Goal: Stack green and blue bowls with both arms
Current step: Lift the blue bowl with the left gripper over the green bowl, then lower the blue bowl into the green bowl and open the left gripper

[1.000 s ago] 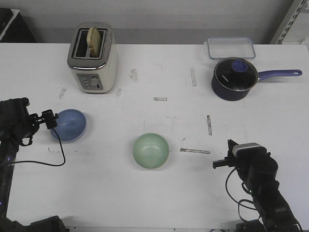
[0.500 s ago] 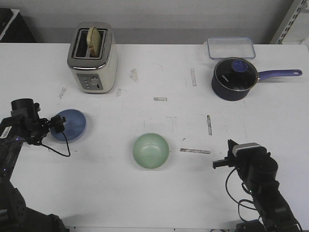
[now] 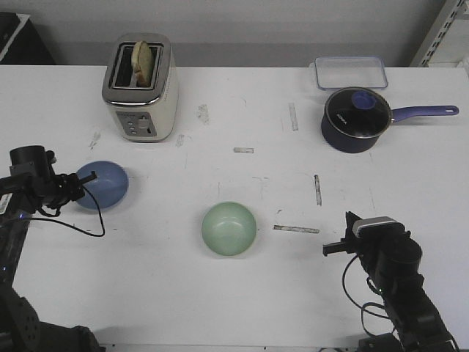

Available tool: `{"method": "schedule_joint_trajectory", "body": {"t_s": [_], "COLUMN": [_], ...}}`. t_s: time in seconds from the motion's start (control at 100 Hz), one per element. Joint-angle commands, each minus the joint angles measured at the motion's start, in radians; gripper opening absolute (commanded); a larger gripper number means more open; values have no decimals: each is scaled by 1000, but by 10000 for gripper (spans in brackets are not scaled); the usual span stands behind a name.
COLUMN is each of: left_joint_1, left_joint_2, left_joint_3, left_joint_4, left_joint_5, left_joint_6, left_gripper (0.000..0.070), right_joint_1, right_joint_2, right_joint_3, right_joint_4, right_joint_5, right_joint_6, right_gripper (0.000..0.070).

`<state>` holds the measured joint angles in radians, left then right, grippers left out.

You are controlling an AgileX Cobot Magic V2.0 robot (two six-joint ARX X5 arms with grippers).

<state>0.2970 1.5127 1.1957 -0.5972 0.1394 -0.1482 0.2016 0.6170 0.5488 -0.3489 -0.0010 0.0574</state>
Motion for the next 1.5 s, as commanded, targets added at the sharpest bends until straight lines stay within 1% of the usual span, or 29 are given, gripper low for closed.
{"method": "schedule_joint_trajectory", "body": {"t_s": [0.0, 0.11, 0.2, 0.24, 0.39, 0.45, 0.55, 0.75, 0.83, 0.91, 1.04, 1.2, 1.23, 1.27, 1.31, 1.41, 1.43, 1.46, 1.49], "left_joint_1": [-14, -70, -148, -192, -401, -494, -634, -842, -887, -907, -914, -914, -914, -914, -914, -914, -914, -914, -914], "left_joint_2": [-50, -143, -227, -257, -327, -328, -299, -152, -84, -24, 39, 53, 51, 49, 49, 49, 49, 49, 49], "left_joint_3": [58, 93, 101, 101, 101, 101, 101, 101, 101, 101, 101, 101, 103, 104, 106, 123, 127, 137, 147], "left_joint_4": [-11, -42, -64, -67, -63, -69, -75, -62, -58, -53, -56, -51, -48, -46, -44, -45, -45, -48, -50], "left_joint_5": [34, 78, 111, 124, 124, 124, 123, 119, 90, 62, 60, 61, 62, 65, 68, 68, 68, 68, 68], "left_joint_6": [-3, -5, -38, -53, -115, -132, -134, -151, -151, -151, -151, -151, -151, -151, -152, -152, -152, -152, -152], "left_gripper": [1, 1, 1, 1, 1, 1, 1, 1, 1, 1, 1, 6, 29, 105, 205, 495, 537, 581, 586], "right_joint_1": [2, 2, 2, 2, 2, 2, 2, 2, 2, 2, 2, 2, 2, 2, 2, 2, 2, 2, 2], "right_joint_2": [6, 6, 6, 6, 6, 6, 6, 6, 6, 6, 6, 6, 6, 6, 6, 6, 6, 6, 6], "right_joint_3": [7, 7, 7, 7, 7, 7, 7, 7, 7, 7, 7, 7, 7, 7, 7, 7, 7, 7, 7], "right_joint_4": [12, 12, 12, 12, 12, 12, 12, 12, 12, 12, 11, 11, 11, 11, 12, 12, 12, 11, 11], "right_joint_5": [-2, -3, -3, -3, -3, -3, -3, -3, -3, -3, -3, -3, -3, -3, -3, -3, -3, -3, -3], "right_joint_6": [5, 5, 5, 5, 5, 5, 5, 5, 5, 5, 5, 5, 5, 5, 5, 5, 5, 5, 5], "right_gripper": [0, 0, 0, 0, 0, 0, 0, 0, 0, 0, 0, 0, 0, 0, 0, 0, 0, 0, 0]}}
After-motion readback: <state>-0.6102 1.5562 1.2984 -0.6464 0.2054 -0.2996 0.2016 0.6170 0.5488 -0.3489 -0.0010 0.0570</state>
